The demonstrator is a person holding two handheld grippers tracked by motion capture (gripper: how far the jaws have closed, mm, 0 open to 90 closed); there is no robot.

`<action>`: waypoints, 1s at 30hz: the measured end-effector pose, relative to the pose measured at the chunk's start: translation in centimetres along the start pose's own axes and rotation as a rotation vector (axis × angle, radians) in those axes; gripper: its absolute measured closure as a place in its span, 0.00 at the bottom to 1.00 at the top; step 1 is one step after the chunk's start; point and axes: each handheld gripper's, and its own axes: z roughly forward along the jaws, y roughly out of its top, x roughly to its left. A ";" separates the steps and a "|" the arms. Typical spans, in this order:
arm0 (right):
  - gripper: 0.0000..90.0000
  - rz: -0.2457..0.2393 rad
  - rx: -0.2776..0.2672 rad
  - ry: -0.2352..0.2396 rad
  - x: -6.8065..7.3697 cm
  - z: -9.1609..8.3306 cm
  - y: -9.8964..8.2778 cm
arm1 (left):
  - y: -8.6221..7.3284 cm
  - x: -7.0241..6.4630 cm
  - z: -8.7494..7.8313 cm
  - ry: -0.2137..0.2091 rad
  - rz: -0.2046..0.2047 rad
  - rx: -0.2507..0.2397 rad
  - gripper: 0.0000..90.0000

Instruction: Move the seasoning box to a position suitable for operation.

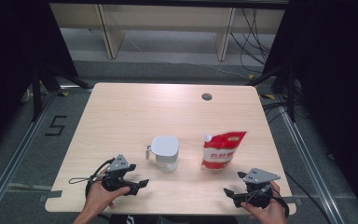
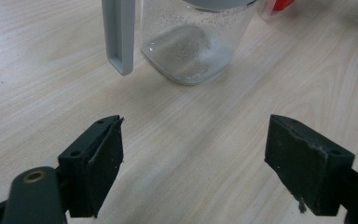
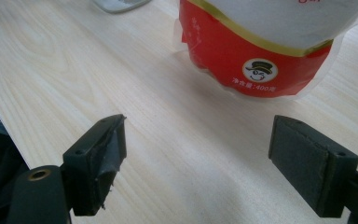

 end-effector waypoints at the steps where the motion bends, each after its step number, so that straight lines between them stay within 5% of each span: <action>1: 0.22 -0.010 -0.003 0.007 -0.1 0.0 0.0 | 0.0 0.0 0.0 -0.001 -0.011 -0.012 0.21; 5: 0.22 -0.016 -0.011 -0.009 -0.1 0.0 0.0 | 0.0 0.0 0.0 0.010 -0.035 -0.020 0.21; 11: 0.22 -0.001 -0.006 -0.009 -0.2 -0.1 0.0 | 0.4 0.7 -0.2 0.027 -0.013 -0.017 0.21; 12: 0.22 0.001 -0.014 -0.013 -0.2 -0.2 0.0 | 0.4 0.6 -0.1 0.032 -0.055 -0.045 0.21; 16: 0.23 0.003 -0.022 -0.013 -0.2 -0.2 0.0 | 1.0 1.4 -0.4 0.010 -0.069 -0.080 0.25; 19: 0.23 -0.003 -0.019 -0.012 -0.2 -0.1 0.0 | 1.9 2.6 -0.7 0.068 -0.060 -0.117 0.30; 22: 0.23 -0.016 -0.026 0.003 -0.3 -0.1 0.1 | 2.3 3.3 -0.2 0.050 -0.075 -0.140 0.37; 30: 0.25 -0.029 -0.028 -0.014 -0.3 -0.2 0.1 | 3.5 2.9 1.9 0.078 0.052 -0.119 0.51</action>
